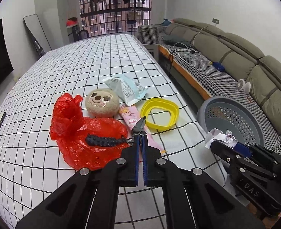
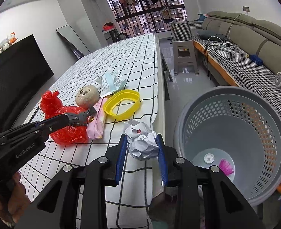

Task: Collect trash

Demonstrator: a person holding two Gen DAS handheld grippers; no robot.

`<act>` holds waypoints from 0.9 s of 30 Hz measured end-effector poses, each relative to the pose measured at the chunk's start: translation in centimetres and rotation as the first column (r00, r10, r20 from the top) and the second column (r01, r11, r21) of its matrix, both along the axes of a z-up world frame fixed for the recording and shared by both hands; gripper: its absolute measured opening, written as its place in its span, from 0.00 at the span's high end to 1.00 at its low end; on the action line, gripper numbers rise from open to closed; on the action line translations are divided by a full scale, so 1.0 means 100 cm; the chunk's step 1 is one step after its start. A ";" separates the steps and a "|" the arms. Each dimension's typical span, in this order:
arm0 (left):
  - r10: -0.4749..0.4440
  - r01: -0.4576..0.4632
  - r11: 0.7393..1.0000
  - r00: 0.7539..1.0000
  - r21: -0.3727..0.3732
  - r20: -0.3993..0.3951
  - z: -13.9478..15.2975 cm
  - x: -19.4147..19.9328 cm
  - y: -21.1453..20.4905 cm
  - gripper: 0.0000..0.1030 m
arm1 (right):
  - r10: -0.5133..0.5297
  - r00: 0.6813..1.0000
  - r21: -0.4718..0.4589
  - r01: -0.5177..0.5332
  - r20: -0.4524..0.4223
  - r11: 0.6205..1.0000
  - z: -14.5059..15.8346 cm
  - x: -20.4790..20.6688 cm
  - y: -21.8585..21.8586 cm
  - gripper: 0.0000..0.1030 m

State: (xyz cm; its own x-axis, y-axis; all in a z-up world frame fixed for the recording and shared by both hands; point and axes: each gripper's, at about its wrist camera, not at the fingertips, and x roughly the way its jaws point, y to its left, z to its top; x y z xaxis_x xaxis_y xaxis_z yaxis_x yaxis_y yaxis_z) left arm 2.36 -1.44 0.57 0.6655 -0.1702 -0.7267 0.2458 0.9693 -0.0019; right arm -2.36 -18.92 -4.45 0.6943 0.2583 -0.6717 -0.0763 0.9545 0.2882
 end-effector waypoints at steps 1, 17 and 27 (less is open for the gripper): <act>-0.009 0.009 1.000 1.000 -0.005 0.000 0.000 0.000 -0.003 0.96 | -0.009 1.000 -0.003 0.009 0.001 1.000 0.001 -0.002 -0.002 0.71; -0.101 0.102 0.994 0.995 -0.049 0.021 0.014 -0.010 -0.036 0.98 | -0.091 0.996 -0.011 0.091 0.015 0.996 0.010 -0.019 -0.033 0.71; -0.187 0.188 0.982 0.982 -0.035 0.032 0.018 -0.011 -0.081 0.98 | -0.173 0.985 0.000 0.173 0.013 0.985 0.011 -0.033 -0.076 0.71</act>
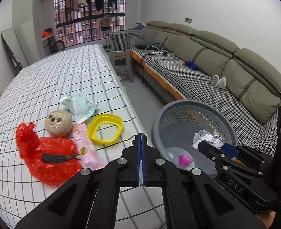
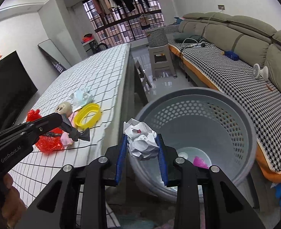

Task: Collect trash
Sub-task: 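Carry the crumpled paper over the basket and open the right gripper, then move both tools back from the basket toward the table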

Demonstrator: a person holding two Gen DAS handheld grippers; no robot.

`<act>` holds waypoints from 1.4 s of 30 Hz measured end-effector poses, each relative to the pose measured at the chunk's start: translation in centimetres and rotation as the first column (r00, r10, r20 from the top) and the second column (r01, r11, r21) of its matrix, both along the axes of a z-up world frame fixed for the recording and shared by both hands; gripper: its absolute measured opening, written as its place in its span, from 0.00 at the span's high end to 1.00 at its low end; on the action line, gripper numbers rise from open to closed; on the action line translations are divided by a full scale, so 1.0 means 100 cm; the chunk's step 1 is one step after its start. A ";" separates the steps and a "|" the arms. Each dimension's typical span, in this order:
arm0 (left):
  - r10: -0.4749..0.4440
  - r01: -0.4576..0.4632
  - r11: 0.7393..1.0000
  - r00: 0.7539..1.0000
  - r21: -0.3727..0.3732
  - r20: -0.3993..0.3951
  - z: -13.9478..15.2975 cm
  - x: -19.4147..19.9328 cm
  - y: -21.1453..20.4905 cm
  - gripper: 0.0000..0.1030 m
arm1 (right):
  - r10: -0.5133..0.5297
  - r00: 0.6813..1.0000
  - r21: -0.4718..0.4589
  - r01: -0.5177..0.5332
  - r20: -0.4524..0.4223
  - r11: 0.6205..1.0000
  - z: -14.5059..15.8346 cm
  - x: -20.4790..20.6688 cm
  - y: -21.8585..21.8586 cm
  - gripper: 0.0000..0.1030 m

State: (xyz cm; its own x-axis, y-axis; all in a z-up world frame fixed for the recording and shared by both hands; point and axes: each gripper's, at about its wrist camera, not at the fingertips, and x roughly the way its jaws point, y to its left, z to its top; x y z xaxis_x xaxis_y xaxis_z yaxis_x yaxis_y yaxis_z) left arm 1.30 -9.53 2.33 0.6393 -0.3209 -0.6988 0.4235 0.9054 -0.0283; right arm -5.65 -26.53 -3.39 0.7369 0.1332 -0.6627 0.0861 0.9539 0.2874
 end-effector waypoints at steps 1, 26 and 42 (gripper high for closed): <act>-0.012 0.012 1.000 1.000 0.004 -0.002 -0.001 0.001 -0.008 0.98 | -0.012 1.000 0.001 0.012 -0.002 1.000 -0.001 -0.002 -0.007 0.71; -0.189 0.197 0.978 0.977 0.076 -0.101 -0.043 0.014 -0.125 0.95 | -0.189 0.978 0.052 0.194 -0.087 0.980 -0.047 -0.012 -0.102 0.70; -0.128 0.141 0.987 0.980 0.078 -0.153 -0.058 0.019 -0.115 0.87 | -0.205 0.976 0.039 0.208 -0.069 0.977 -0.041 -0.018 -0.104 0.54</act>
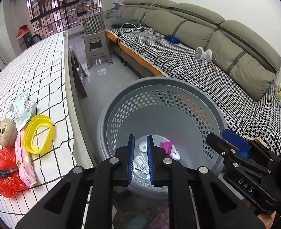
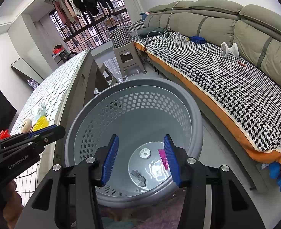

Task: Collect trash
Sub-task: 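Move both tools back from the basket toward the table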

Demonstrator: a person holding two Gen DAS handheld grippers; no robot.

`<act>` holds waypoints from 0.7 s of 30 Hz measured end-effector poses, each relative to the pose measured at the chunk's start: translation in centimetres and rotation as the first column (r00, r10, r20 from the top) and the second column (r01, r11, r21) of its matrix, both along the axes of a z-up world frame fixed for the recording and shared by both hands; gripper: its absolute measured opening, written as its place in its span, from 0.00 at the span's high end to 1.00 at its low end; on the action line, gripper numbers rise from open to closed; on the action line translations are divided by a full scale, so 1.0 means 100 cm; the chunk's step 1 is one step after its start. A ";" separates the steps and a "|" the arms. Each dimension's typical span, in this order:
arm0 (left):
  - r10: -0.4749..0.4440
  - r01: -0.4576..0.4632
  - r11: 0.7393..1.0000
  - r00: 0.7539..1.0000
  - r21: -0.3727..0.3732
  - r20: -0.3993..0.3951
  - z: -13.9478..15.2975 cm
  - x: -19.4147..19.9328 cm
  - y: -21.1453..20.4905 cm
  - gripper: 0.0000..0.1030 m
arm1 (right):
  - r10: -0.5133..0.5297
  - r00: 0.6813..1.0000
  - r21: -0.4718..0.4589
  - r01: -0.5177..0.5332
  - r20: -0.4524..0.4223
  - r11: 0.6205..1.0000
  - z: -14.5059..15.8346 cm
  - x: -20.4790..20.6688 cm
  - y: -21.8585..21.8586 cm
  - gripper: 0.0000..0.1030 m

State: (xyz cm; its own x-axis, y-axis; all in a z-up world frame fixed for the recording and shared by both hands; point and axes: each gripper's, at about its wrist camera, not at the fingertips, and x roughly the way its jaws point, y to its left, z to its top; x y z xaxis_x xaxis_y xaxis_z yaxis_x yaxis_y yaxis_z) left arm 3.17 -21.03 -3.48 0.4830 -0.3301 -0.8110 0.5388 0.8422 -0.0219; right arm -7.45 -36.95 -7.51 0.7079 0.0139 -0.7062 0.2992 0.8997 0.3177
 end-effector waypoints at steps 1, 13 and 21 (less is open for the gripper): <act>0.001 -0.001 1.000 1.000 -0.001 -0.005 -0.001 0.000 0.001 0.87 | 0.001 1.000 -0.001 -0.001 0.001 1.000 0.001 0.000 0.000 0.54; 0.044 -0.042 0.998 0.998 -0.048 0.042 0.012 -0.007 0.027 0.42 | 0.015 1.000 -0.034 -0.015 0.010 0.999 0.012 -0.004 0.016 0.53; 0.113 -0.104 0.991 0.986 -0.081 0.124 0.030 -0.014 0.053 0.18 | 0.035 0.999 -0.077 -0.032 0.035 0.997 0.025 -0.007 0.033 0.47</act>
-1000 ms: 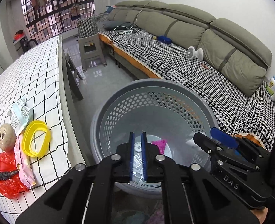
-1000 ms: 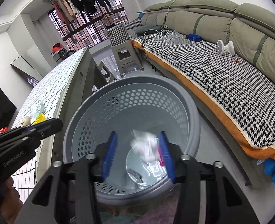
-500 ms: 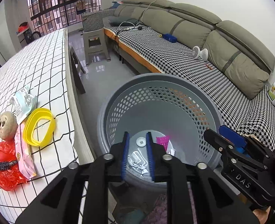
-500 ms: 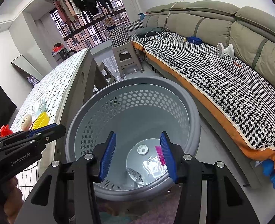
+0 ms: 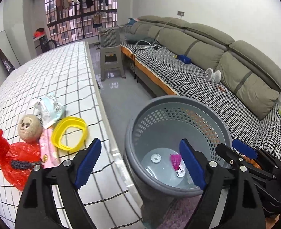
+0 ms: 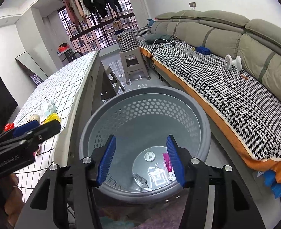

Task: Collect trash
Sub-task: 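Move both tools back from the basket toward the table, then close the right gripper on the pink wrapper while the left tool approaches the red bag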

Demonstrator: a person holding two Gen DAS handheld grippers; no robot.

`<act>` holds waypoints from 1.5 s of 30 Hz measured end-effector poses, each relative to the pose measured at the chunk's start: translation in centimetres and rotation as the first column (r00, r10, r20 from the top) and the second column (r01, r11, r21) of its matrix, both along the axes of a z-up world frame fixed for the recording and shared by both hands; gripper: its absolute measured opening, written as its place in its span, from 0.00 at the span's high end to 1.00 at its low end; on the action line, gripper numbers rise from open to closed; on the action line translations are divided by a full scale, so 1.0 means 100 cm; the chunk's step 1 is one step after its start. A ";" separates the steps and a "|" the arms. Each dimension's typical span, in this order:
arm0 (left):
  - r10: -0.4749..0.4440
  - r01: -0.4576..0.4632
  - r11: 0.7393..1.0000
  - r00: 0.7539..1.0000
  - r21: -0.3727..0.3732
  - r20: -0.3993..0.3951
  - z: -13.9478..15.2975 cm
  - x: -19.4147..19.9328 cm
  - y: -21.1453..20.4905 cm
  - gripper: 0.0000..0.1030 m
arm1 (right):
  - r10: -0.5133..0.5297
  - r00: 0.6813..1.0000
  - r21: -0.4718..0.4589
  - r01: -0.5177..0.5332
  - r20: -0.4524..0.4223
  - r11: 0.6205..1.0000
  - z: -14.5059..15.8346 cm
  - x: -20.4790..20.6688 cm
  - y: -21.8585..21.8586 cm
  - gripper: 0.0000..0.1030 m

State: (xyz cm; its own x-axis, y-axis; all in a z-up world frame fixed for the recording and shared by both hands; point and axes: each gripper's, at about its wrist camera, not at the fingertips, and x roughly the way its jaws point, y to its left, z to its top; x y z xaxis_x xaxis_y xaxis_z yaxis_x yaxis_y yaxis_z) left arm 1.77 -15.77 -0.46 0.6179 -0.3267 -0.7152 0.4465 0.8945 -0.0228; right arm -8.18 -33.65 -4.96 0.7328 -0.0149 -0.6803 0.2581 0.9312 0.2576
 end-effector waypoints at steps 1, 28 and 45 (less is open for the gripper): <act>0.010 -0.010 1.000 1.000 -0.004 0.012 0.003 -0.001 0.005 0.15 | 0.003 1.000 -0.005 -0.003 0.003 1.000 0.001 0.000 0.003 0.46; 0.332 -0.331 0.943 0.943 -0.020 0.014 0.004 0.012 0.165 0.06 | 0.270 0.963 -0.039 -0.269 0.019 0.962 0.018 0.045 0.121 0.35; 0.489 -0.484 0.872 0.870 0.076 -0.063 -0.032 0.045 0.233 0.06 | 0.399 0.917 -0.037 -0.399 -0.010 0.916 0.019 0.078 0.180 0.35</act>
